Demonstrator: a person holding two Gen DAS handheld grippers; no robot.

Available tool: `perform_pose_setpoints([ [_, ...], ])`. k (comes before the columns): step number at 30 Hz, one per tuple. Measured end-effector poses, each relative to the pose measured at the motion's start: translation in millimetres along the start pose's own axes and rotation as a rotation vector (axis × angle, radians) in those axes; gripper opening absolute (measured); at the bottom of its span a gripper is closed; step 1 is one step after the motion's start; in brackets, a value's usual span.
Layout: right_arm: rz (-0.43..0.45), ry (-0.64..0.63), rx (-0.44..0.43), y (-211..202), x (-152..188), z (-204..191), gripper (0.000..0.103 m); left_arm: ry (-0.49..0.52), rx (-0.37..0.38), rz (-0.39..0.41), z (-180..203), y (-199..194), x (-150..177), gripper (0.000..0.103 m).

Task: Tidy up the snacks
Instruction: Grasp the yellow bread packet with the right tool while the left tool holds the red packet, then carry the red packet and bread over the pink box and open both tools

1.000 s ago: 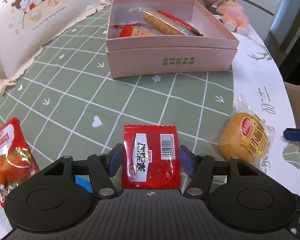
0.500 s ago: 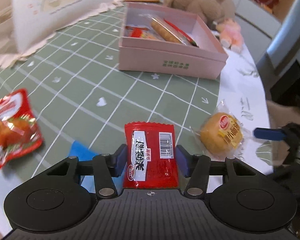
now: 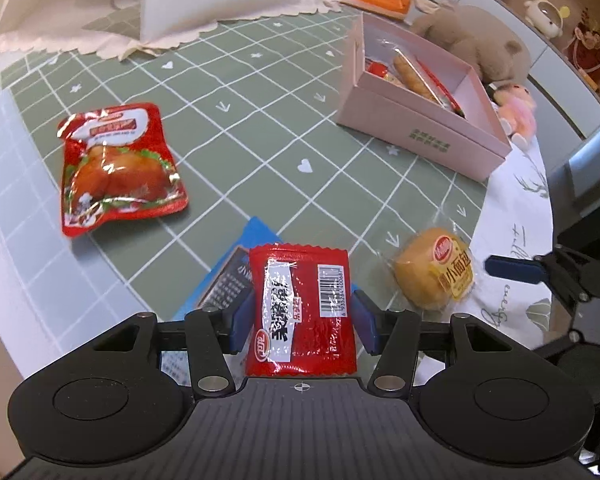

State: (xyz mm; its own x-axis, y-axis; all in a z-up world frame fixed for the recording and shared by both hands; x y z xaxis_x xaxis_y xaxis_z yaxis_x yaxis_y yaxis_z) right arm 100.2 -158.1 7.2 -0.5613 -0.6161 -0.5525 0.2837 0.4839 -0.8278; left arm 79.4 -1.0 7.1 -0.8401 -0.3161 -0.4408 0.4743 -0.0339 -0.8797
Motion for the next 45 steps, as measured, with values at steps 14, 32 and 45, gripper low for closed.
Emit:
perform_pose_setpoints([
  [14,0.018,0.115,0.052,-27,8,28,0.095,0.024,0.008,-0.014,2,4,10,0.058],
  [32,0.023,0.298,-0.022,-23,-4,65,0.095,-0.026,0.006,-0.022,-11,2,17,0.058],
  [45,-0.082,0.277,0.075,34,-23,40,0.054,0.011,-0.014,-0.029,-7,3,19,0.059],
])
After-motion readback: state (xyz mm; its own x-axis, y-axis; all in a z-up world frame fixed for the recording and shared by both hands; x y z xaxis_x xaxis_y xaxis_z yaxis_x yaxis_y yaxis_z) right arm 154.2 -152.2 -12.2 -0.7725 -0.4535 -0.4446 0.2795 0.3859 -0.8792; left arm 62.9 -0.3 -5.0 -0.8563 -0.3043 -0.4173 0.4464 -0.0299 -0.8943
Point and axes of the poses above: each gripper's, at about its wrist camera, not at the fingertips, and y roughly the way its jaws point, z to its right, x to its underside, the point moved 6 cm from there along y, roughly the way its jaws point, and after that the axes turned 5 degrees about -x, right-handed, at the moved point
